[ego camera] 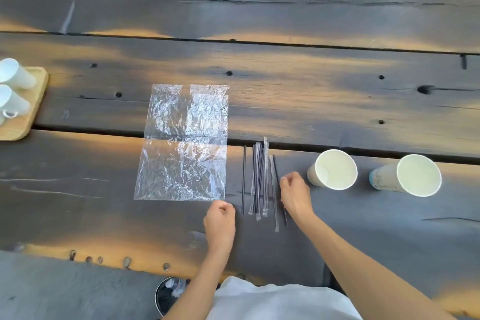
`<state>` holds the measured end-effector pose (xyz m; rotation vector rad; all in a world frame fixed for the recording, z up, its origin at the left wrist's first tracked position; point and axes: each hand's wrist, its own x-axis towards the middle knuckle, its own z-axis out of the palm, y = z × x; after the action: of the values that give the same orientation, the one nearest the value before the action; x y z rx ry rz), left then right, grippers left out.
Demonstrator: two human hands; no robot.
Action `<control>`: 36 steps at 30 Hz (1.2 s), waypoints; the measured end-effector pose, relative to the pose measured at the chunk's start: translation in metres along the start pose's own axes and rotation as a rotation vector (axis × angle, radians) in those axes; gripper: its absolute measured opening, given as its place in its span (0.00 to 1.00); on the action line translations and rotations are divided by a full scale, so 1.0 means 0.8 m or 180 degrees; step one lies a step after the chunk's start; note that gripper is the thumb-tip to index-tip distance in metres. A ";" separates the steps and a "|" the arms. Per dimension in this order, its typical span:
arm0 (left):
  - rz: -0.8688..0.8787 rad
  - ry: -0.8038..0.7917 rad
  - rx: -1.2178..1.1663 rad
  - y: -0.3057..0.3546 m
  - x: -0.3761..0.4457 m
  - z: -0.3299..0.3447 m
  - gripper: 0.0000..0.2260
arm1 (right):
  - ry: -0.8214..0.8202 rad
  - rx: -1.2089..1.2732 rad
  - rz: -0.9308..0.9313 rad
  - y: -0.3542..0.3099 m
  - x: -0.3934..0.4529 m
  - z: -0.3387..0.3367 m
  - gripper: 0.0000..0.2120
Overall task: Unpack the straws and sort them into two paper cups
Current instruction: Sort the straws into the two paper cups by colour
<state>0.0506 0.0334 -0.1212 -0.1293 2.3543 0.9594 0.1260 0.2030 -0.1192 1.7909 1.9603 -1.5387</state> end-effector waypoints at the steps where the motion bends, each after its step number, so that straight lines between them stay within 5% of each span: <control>1: 0.0267 -0.0060 0.0202 0.011 -0.001 0.007 0.05 | 0.0018 0.0021 -0.0021 0.006 -0.007 -0.005 0.08; 6: 0.0853 -0.0095 0.1008 0.051 0.018 0.034 0.01 | 0.0018 -0.0178 -0.0197 0.036 -0.028 -0.015 0.08; 11: 0.0583 0.0095 0.1345 0.074 0.042 0.040 0.12 | -0.0009 -0.0227 -0.0167 0.048 -0.029 -0.017 0.08; 15: 0.0475 -0.0047 0.1515 0.076 0.061 0.040 0.08 | 0.0140 -0.0485 -0.0292 0.045 -0.018 -0.017 0.10; 19: 0.0604 -0.0312 0.1408 0.074 0.071 0.041 0.01 | 0.0019 -0.0964 -0.0602 0.038 -0.005 -0.009 0.08; 26: 0.0748 -0.0726 0.0924 0.079 0.065 0.058 0.12 | -0.0036 -0.1921 -0.0848 0.024 0.005 0.000 0.04; 32: 0.0609 -0.0703 0.1157 0.083 0.067 0.070 0.11 | -0.0228 -0.0992 -0.0393 0.015 0.010 -0.010 0.01; 36: 0.0487 -0.0802 0.0939 0.082 0.067 0.069 0.10 | -0.0284 -0.0489 -0.0234 0.016 0.004 -0.016 0.10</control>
<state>0.0135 0.1248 -0.1425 0.2753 2.2618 0.6428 0.1421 0.2115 -0.1227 1.5808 2.0613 -1.4180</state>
